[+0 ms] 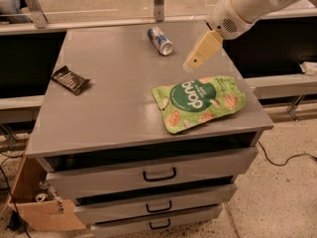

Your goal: Place redbull can upright

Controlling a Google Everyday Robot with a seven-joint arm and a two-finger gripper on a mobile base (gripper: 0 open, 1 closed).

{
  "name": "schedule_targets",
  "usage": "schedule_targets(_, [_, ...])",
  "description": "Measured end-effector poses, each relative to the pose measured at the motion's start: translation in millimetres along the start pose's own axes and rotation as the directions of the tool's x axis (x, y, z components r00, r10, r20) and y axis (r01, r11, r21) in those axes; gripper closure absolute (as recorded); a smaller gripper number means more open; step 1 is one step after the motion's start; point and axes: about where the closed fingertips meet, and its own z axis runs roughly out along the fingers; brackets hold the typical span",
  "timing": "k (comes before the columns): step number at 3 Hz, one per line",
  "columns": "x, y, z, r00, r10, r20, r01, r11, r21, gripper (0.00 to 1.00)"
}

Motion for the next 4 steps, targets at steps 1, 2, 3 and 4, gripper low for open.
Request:
schedule_targets(1, [-24.1,-18.1,29.7,0.995,0.064,0.083,-0.066,0.9973,0.03,0.0])
schedule_targets(2, [-53.7,-55.1,61.8,0.97,0.174,0.169,-0.193,0.9753,0.107,0.0])
schedule_targets(3, [-74.9,-85.6,89.4,0.939,0.268,0.214,-0.307,0.9356,0.175,0.0])
schedule_targets(4, [-89.1,-110.8,118.5,0.91,0.355,0.213,-0.399,0.8878,0.228,0.0])
